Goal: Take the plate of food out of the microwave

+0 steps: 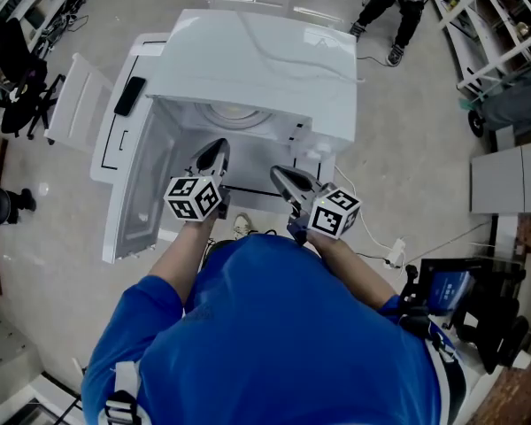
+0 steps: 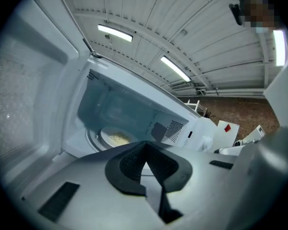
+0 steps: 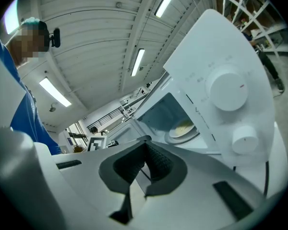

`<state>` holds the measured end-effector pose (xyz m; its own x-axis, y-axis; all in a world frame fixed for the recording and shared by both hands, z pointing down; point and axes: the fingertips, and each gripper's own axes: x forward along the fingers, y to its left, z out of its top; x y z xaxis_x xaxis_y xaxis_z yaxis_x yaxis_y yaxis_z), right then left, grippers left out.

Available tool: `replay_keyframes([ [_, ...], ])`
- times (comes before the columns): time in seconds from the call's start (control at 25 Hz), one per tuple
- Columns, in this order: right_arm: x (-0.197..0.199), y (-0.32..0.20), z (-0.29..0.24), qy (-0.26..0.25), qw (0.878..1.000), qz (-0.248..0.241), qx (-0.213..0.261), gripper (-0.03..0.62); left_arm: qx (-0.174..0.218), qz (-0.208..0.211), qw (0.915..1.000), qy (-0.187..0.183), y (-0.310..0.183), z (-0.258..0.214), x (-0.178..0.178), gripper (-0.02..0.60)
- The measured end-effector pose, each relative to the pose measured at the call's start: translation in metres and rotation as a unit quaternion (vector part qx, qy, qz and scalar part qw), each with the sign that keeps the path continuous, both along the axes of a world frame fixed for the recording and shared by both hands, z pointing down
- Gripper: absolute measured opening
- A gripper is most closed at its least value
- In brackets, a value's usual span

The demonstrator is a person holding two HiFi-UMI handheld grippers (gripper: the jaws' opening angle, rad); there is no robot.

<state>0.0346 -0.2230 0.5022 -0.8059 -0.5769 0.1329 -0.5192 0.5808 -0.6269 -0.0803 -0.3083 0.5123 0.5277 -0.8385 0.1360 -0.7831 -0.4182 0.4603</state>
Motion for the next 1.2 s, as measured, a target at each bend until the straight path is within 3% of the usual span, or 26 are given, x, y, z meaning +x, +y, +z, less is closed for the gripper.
replay_keyframes([
  [0.24,-0.005,-0.007,0.005,0.004,1.0,0.006,-0.006,-0.002,0.017,0.035,0.9946,-0.097,-0.022,0.013,0.008,0.009],
  [0.52,-0.007,-0.014,0.006,0.006,1.0,0.016,-0.009,-0.002,0.05,0.083,0.9655,-0.241,-0.04,0.028,0.013,0.009],
  [0.68,-0.006,-0.017,0.007,0.004,1.0,0.023,-0.007,-0.002,0.083,0.109,0.9375,-0.32,-0.049,0.037,0.019,0.011],
  [0.84,-0.004,-0.02,0.005,0.006,1.0,0.027,-0.006,-0.002,0.099,0.14,0.9029,-0.394,-0.057,0.046,0.027,0.012],
  [0.96,-0.003,-0.021,0.005,0.006,0.999,0.031,-0.005,-0.002,0.111,0.166,0.8739,-0.443,-0.06,0.053,0.032,0.065],
  [1.08,-0.002,-0.023,0.004,0.005,0.999,0.035,-0.006,-0.002,0.117,0.185,0.8491,-0.481,-0.064,0.061,0.034,0.097],
  [1.2,0.0,-0.023,0.005,0.005,0.999,0.038,-0.007,-0.002,0.121,0.196,0.8302,-0.507,-0.069,0.065,0.034,0.098],
])
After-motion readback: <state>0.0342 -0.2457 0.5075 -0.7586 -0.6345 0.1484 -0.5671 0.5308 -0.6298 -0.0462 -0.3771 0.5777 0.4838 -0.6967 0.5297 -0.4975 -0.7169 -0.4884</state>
